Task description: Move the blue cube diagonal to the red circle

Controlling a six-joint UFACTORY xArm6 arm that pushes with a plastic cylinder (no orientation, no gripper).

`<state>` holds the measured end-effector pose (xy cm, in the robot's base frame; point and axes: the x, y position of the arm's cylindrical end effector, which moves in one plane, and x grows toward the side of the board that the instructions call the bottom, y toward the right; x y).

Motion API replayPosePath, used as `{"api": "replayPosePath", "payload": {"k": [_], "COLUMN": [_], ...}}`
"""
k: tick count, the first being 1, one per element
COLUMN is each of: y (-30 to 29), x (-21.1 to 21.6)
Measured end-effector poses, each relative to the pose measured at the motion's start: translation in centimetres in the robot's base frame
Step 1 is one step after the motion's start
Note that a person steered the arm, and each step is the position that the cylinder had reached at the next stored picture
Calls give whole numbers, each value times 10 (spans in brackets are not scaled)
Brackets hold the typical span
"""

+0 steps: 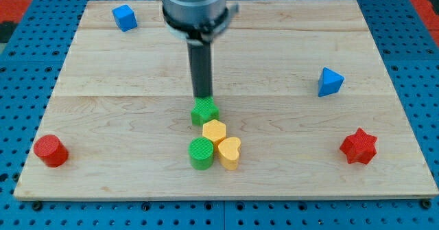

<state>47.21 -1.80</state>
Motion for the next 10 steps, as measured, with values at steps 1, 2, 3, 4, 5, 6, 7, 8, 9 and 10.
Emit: {"api": "replayPosePath", "payload": {"k": [1,2,3,4,5,6,7,8,9,10], "y": [4,4,4,-3,-16,-16,-17,-101,-175,-185], "x": [-19,-48,-53,-53,-53,-53,-32,-33,-101,-188]}}
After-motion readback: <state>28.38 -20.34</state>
